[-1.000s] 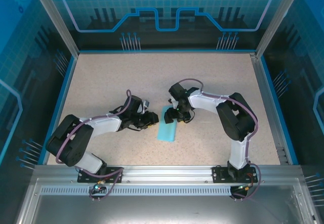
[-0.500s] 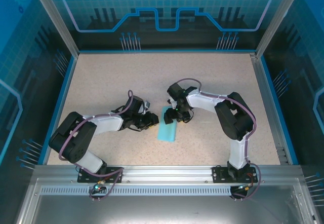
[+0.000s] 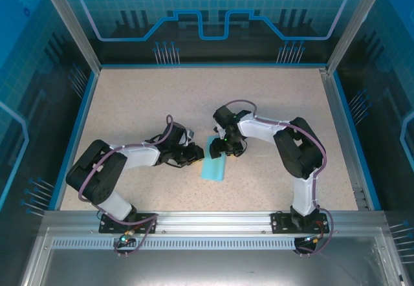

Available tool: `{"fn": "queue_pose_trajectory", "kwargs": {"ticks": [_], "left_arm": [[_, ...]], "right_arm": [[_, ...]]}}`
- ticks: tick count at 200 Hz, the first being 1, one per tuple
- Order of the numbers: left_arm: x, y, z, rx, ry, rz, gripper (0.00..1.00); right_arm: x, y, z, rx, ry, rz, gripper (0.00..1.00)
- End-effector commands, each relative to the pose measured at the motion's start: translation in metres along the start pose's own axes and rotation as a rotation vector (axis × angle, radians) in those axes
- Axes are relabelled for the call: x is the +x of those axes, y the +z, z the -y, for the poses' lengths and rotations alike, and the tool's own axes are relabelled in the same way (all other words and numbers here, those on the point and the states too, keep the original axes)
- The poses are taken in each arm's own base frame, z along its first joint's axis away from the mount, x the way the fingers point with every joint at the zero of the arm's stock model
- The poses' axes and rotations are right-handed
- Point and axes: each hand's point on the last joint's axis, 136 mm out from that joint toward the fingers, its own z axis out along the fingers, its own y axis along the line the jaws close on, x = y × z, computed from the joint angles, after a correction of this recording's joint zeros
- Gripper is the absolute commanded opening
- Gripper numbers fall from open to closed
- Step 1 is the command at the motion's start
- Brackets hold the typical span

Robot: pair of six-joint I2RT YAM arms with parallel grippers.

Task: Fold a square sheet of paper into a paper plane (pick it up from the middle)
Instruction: Hold the square sheet of paper at the center of the table.

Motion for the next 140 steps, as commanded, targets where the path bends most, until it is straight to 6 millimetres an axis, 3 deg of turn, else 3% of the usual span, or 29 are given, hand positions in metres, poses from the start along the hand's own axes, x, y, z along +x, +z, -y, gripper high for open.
{"fn": "queue_pose_trajectory", "kwargs": {"ticks": [1, 82, 140], "left_arm": [[-0.005, -0.002, 0.004, -0.012, -0.002, 0.028, 0.19], [-0.017, -0.017, -0.013, -0.1, -0.046, 0.155, 0.18], [-0.005, -0.008, 0.014, 0.017, 0.032, 0.031, 0.16]], "right_arm": [[0.053, 0.084, 0.022, 0.059, -0.034, -0.208, 0.67], [0.055, 0.088, 0.025, 0.074, -0.047, -0.22, 0.67], [0.057, 0.089, 0.025, 0.075, -0.048, -0.225, 0.67]]}}
